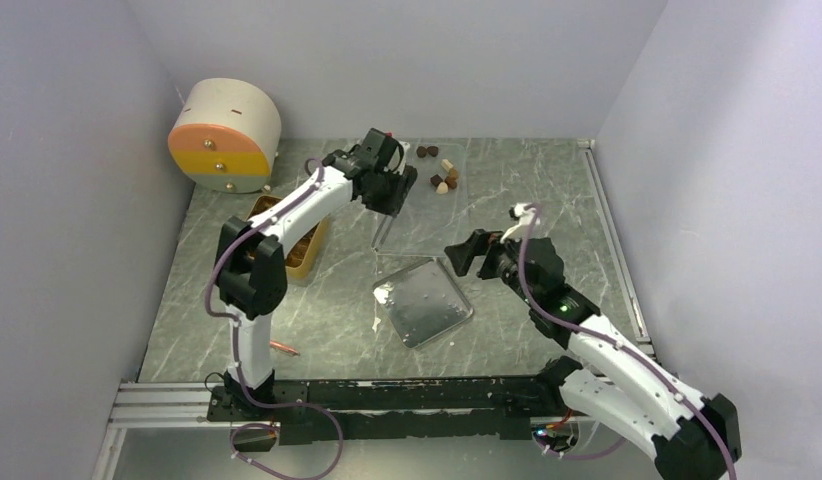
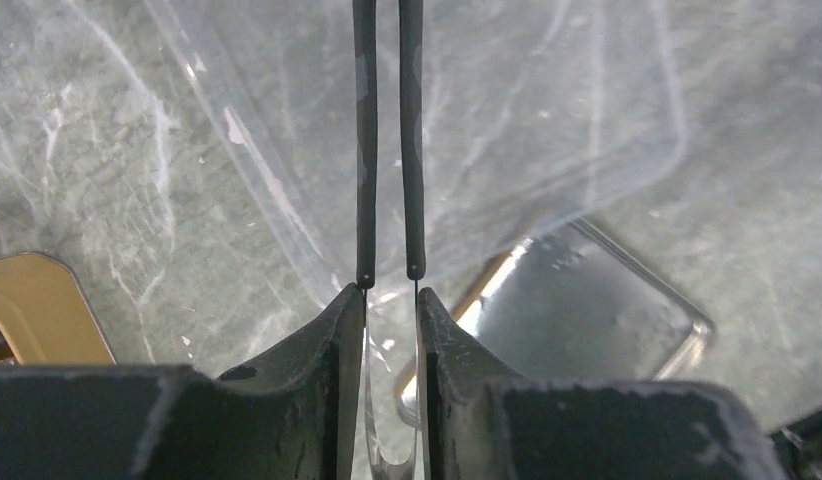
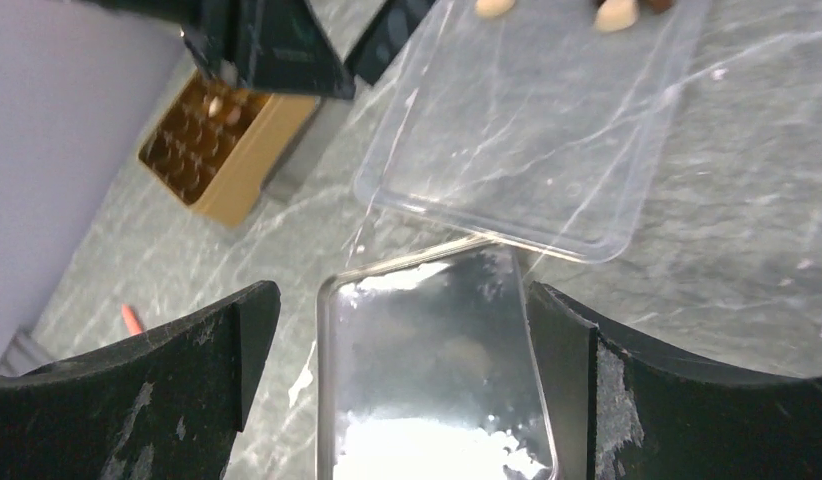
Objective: Pack the chocolate
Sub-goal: Adjust the clamp.
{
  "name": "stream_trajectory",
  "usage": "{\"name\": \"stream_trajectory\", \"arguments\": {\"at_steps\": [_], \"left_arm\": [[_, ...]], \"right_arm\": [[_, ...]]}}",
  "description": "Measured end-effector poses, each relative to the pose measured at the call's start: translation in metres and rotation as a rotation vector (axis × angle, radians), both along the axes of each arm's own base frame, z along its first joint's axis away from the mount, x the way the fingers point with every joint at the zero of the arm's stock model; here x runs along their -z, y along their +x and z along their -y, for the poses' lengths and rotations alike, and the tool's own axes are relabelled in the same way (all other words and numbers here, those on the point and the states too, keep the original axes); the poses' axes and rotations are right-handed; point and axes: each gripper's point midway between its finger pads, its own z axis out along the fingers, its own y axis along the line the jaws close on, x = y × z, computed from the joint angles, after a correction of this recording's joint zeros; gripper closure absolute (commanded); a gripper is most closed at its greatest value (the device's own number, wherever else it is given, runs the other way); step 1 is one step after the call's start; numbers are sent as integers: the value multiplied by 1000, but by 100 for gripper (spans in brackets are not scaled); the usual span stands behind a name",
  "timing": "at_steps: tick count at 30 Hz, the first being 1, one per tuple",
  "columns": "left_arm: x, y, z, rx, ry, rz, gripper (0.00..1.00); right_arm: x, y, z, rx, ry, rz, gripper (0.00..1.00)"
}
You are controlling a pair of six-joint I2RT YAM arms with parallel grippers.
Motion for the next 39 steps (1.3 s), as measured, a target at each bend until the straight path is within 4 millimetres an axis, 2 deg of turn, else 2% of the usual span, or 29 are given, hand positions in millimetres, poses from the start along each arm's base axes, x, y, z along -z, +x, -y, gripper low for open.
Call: {"name": "stream_trajectory", "arguments": {"at_steps": [3,6,11,13,16,17,21,25,29,33,36,39], "left_arm": [[-24,-9,5,49,-55,16,71],[-45,-23,10,112,-108,17,70],[-59,-56,13,215,-172,-33,69],[-60,-68,12,244,-189,-61,69],[-58,-85,12,279,-219,-103,70],[-58,-90,13,287,-228,-115,70],[-60,-103,14,314,-263,-146,70],[-63,-109,17,335,-290,-162,71],[-64,-113,18,346,-305,-174,71],[-65,-115,19,352,-312,-179,71],[-67,-117,18,353,-315,-178,71],[-72,-120,18,357,-319,-174,71]], "right_arm": [[7,1,-16,-101,-49,19,1],[2,5,-28,-202,-122,110,4],[-20,12,-47,-400,-324,380,25],[-27,12,-54,-479,-417,505,22],[-38,9,-60,-554,-520,674,6],[-43,9,-61,-571,-552,729,3],[-54,9,-67,-642,-688,906,2],[-60,10,-78,-702,-808,1022,5],[-53,9,-95,-784,-910,1079,9],[-32,9,-109,-872,-1010,1076,11],[-15,11,-108,-910,-1068,1054,13],[-7,16,-108,-921,-1121,1045,17]]}}
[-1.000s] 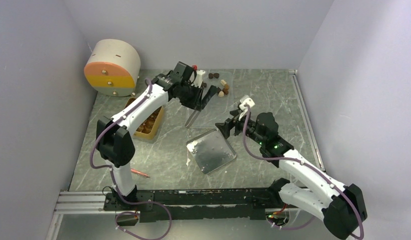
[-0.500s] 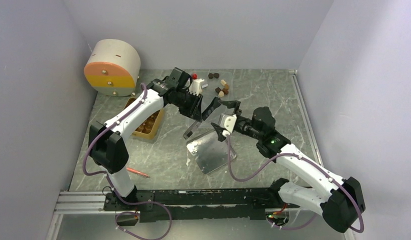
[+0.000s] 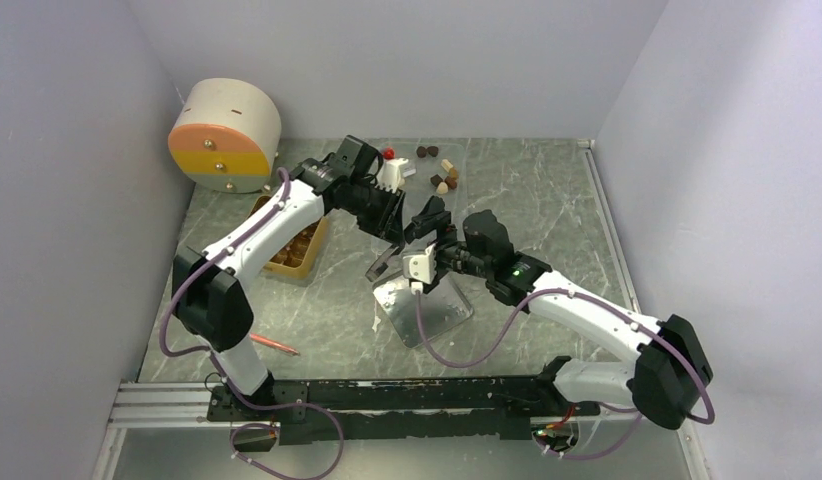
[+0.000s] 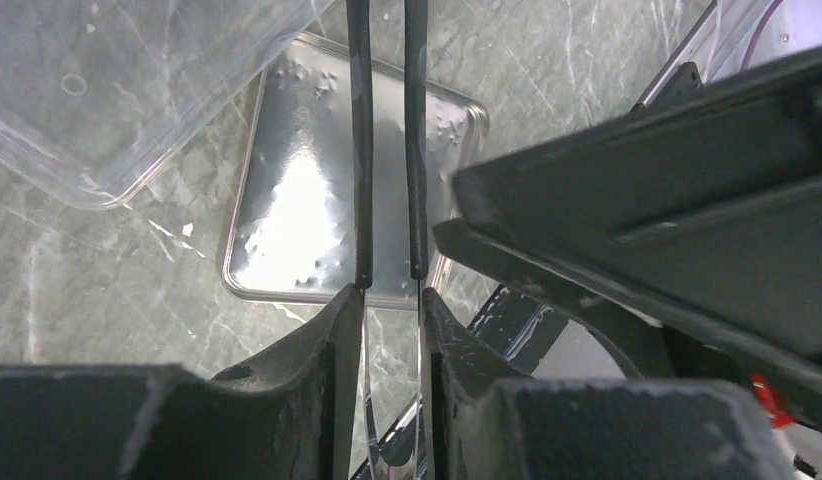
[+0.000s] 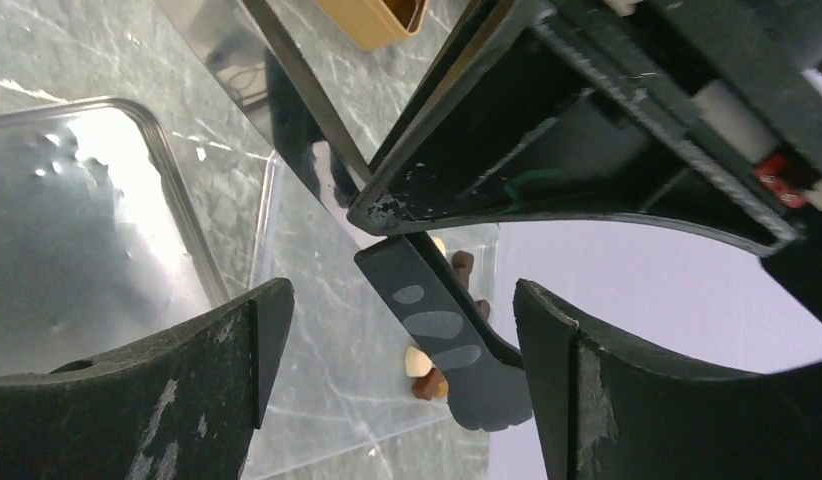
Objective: Pack the chocolate
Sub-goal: Adjust the clamp.
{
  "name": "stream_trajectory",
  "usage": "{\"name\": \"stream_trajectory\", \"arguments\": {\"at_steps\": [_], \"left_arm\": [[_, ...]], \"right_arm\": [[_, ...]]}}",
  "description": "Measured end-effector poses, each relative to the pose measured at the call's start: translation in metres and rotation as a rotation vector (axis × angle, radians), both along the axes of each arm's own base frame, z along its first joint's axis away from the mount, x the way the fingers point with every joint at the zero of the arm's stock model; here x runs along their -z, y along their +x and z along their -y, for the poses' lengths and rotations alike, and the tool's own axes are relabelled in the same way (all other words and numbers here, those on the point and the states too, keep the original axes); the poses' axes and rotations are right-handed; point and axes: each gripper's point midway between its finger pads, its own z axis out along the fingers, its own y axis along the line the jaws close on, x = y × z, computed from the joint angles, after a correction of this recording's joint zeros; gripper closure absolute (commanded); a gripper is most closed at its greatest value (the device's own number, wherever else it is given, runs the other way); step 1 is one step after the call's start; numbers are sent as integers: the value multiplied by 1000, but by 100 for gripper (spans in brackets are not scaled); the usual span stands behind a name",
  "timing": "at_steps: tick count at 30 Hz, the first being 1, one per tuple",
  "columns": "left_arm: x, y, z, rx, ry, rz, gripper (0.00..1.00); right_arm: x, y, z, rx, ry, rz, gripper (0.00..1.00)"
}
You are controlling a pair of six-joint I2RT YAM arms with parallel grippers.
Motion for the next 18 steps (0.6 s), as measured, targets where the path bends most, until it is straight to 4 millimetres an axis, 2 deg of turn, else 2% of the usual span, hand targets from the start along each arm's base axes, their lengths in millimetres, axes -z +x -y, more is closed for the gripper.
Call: {"name": "stream_trajectory", "arguments": {"at_steps": [2,7,10,14,18], "left_arm": [[-2,-2,0,3,-2,-1,71],[-7,-4,0,6,-11,7,72],[-10,-5,-1,3,-14,11,72],[-17,-2,-3,-19,-17,42,70],[-25,0,-7,-42,-14,74,60]], "right_arm": [[6,4,-2,5,-31,15,23],[17,9,-8,5,-78,41,46],[12,14,-12,14,-67,81,72],[12,14,-14,19,-48,109,100],[4,15,-17,29,-4,112,100]]}}
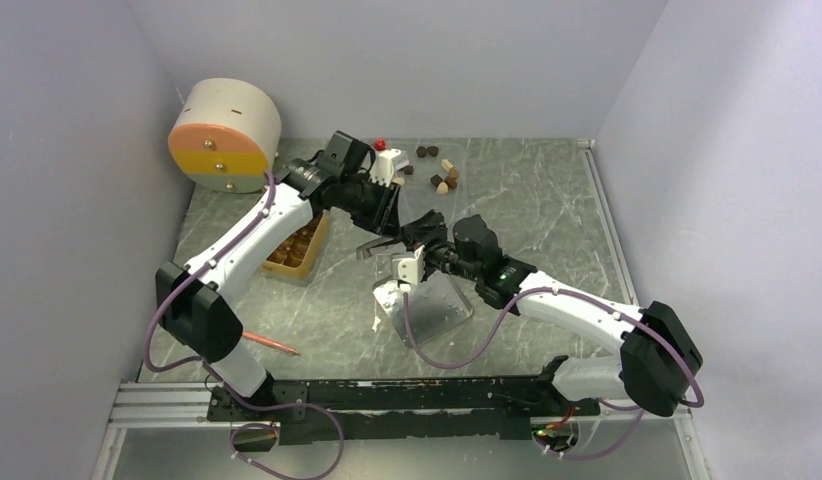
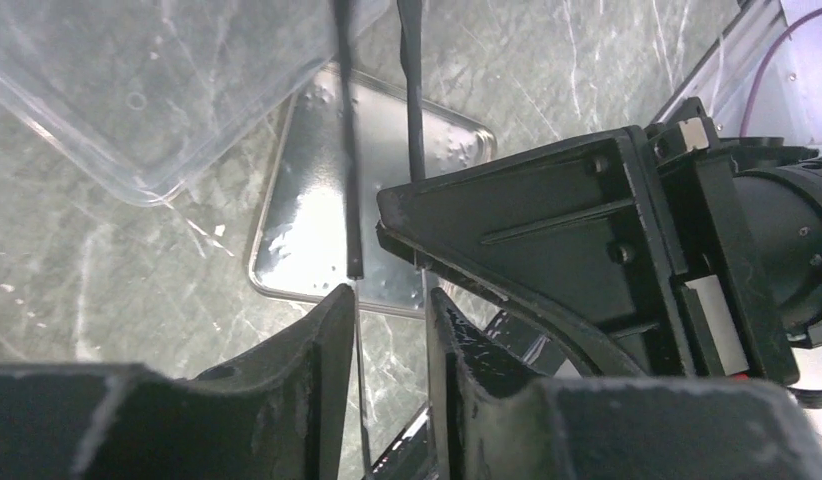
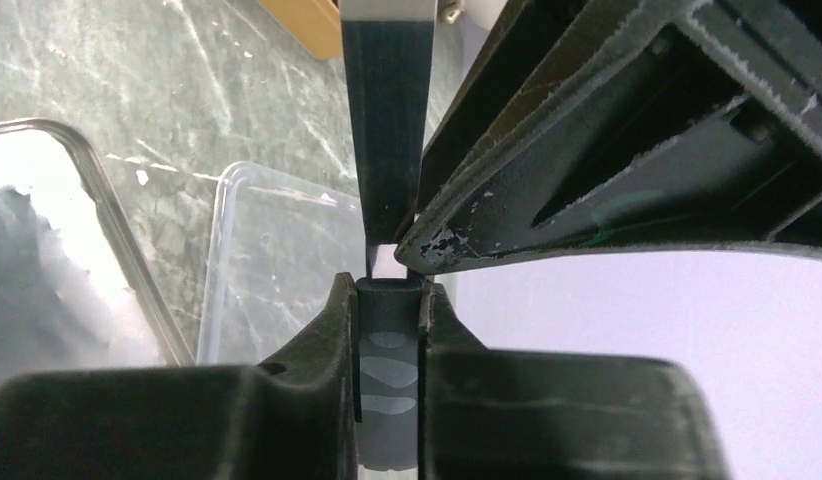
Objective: Pack the chocolate
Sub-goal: Adjust the clamp.
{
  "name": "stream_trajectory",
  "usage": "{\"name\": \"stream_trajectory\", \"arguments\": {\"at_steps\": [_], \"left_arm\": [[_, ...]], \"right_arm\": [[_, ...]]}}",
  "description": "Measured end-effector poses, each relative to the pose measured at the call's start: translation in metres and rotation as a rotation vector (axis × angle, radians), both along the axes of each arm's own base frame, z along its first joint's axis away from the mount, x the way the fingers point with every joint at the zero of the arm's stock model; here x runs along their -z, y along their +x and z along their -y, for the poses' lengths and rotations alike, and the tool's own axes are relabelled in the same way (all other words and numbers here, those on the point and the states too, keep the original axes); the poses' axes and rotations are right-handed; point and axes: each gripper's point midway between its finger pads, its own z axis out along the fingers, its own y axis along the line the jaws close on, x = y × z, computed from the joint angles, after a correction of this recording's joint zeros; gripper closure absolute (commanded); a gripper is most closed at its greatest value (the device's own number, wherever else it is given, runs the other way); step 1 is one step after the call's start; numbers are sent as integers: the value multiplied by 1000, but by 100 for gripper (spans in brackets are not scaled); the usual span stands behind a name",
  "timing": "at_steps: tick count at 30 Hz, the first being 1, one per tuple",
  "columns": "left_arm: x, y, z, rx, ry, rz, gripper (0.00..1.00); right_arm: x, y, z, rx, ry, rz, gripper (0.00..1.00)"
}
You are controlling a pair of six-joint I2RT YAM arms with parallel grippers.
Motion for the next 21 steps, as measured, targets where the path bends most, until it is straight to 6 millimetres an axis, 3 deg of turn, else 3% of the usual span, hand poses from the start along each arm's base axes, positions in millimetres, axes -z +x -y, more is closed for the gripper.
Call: {"name": "stream_trajectory", "arguments": {"at_steps": [8,21], "left_arm": [[-12,1,-12,-29,23,64,51],[-1,-4,-18,-30,58,44,49]], "right_arm": [[-12,1,-6,6,80,-19,100],[4,4,-10,19,73,-74,100]]}}
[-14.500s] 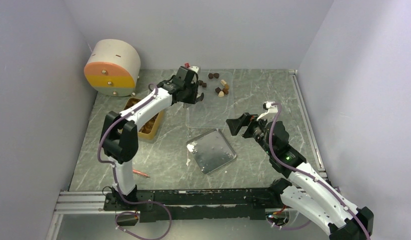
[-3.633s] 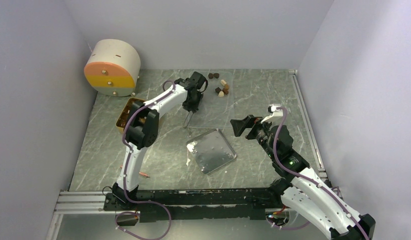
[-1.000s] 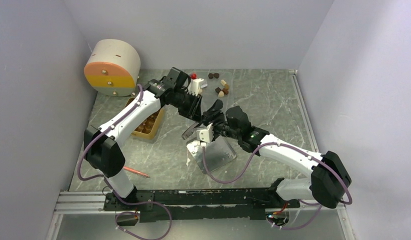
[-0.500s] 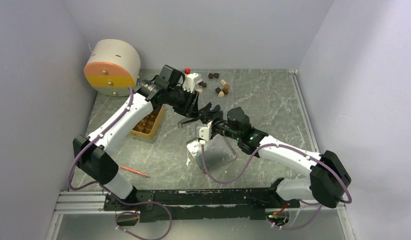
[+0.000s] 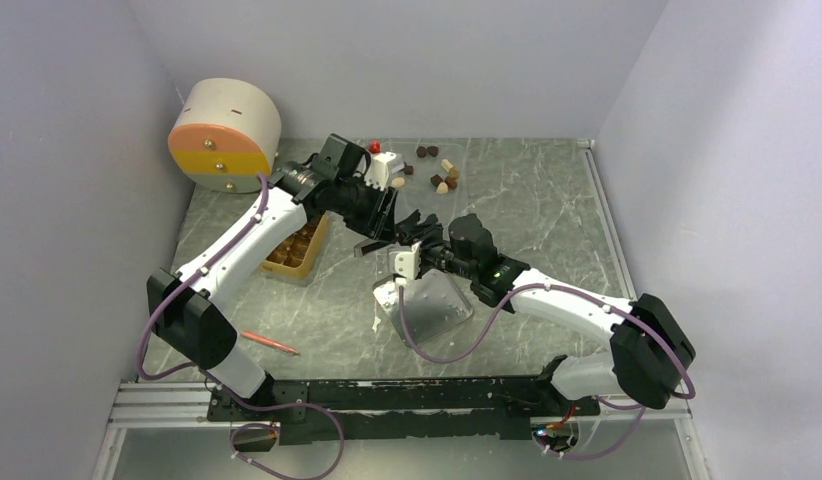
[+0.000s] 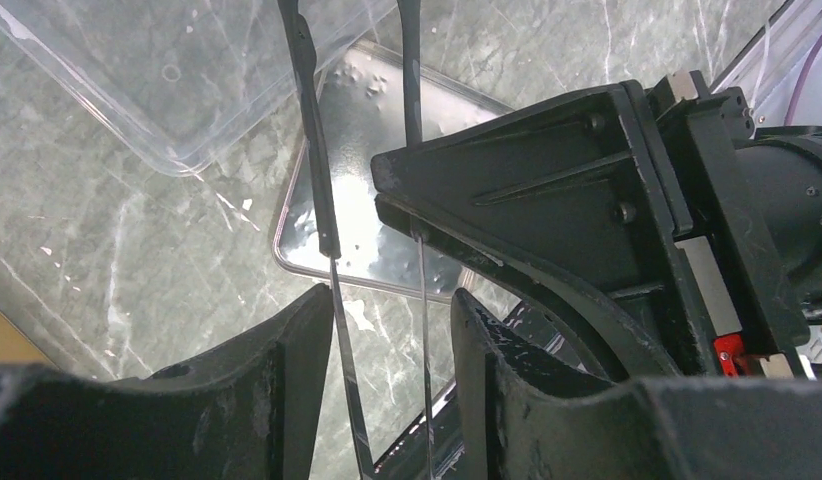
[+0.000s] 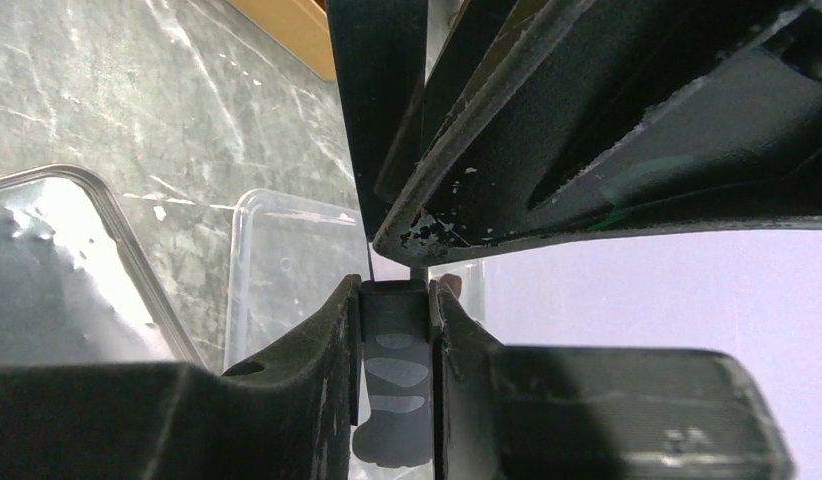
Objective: Pack the chocolate
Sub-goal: Adjust the clamp.
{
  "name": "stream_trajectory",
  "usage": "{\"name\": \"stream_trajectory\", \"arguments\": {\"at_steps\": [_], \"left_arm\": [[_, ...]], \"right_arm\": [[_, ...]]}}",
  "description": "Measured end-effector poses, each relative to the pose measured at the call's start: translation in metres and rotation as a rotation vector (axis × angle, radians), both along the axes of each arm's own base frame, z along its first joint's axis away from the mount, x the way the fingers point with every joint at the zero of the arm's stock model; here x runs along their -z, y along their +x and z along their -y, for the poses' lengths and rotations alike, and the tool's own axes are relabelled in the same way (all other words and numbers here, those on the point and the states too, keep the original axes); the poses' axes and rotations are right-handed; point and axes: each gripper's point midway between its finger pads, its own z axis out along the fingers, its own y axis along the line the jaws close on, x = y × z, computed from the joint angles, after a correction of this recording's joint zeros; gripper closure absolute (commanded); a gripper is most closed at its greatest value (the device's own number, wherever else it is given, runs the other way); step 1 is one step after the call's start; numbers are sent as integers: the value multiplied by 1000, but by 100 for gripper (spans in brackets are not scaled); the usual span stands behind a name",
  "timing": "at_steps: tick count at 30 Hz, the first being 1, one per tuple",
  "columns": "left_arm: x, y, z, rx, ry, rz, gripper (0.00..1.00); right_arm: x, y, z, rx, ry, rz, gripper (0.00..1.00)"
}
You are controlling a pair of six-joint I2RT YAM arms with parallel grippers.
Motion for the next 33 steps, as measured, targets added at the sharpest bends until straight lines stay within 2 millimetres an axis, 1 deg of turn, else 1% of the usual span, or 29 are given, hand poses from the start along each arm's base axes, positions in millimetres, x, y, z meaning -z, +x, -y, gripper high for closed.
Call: {"name": "stream_trajectory", "arguments": {"at_steps": [12,19,22,23,26,27,28,29,31,32,33], "left_arm": [[1,2,-1,-45,3,-16,48],[-2,4,1,-53,-12,-10,57],[-2,5,1,-57,-11,-7,67],[-2,5,1,-60,-11,-8,69],[-3,5,3,-56,-17,-7,71],[-3,5,3,-56,-16,-6,72],[-4,5,3,-56,-18,-4,73],[-4,5,4,-54,-21,-4,74],[-4,6,4,-53,-22,-2,74],[-4,6,4,-54,-22,-1,74],[-4,6,4,-55,-21,1,74]], "right_arm": [[-6,7,4,38,57,37,100],[-12,11,6,54,89,38,100],[-12,11,6,56,94,32,100],[-12,11,6,56,96,28,100],[-11,11,6,58,104,19,100],[-10,10,6,58,107,15,97],[-10,10,6,60,111,11,92],[-10,10,6,62,118,7,81],[-10,10,6,67,133,-2,52],[-9,10,6,71,145,-12,42],[-8,9,7,76,159,-26,35]]}}
